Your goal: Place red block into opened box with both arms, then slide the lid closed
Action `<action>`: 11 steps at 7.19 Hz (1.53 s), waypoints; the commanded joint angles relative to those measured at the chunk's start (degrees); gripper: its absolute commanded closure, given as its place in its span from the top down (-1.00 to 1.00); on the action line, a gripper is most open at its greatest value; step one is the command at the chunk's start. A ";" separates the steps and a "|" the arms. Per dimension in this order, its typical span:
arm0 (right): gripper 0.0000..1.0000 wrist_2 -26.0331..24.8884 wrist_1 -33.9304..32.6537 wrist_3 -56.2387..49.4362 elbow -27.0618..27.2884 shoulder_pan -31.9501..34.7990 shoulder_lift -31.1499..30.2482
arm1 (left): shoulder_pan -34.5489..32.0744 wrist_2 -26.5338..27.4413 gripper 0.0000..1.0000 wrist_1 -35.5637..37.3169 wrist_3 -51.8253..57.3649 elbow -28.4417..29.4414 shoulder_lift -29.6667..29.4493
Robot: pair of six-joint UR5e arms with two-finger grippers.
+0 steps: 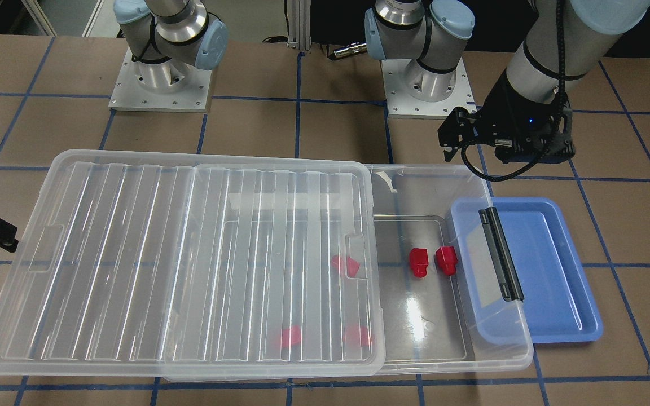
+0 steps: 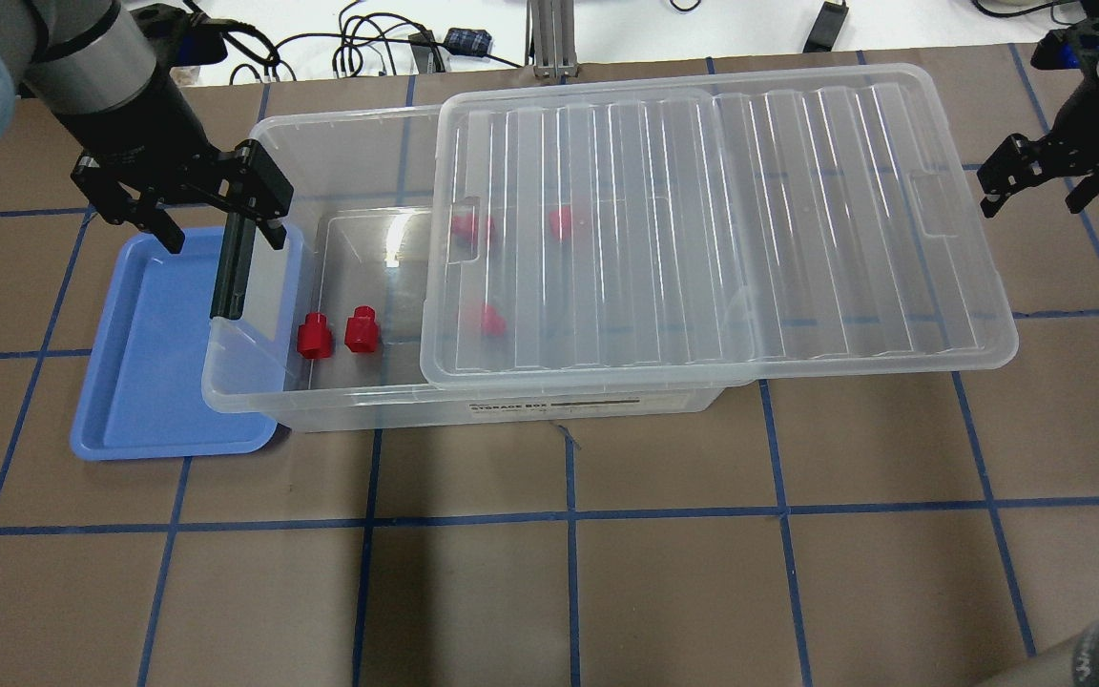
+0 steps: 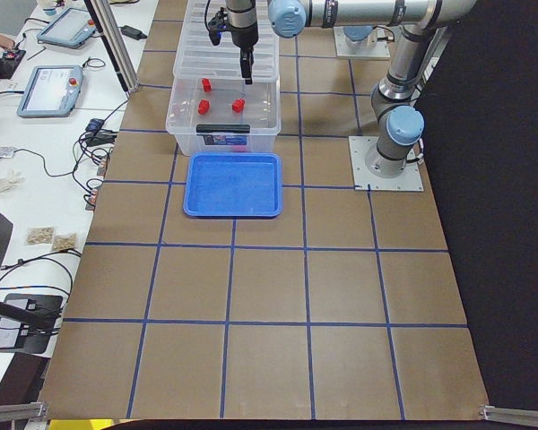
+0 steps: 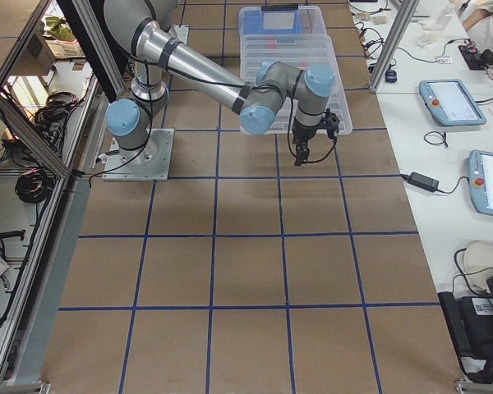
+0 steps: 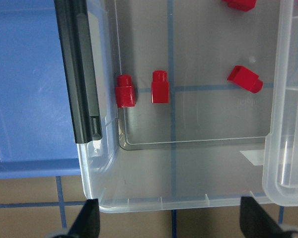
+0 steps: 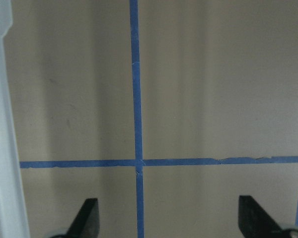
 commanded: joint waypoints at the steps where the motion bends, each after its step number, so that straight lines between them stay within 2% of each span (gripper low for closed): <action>1: 1.00 1.46 0.06 0.19 0.12 2.06 0.06 | -0.10 0.52 1.00 -2.36 -0.23 0.08 0.78; 5: 1.00 3.57 0.58 1.77 0.21 4.09 -0.12 | -0.10 0.17 1.00 -2.37 -0.23 -0.36 0.87; 11: 1.00 4.27 0.32 14.42 0.03 16.13 -0.82 | -0.01 0.17 1.00 -2.11 -0.23 -0.53 1.05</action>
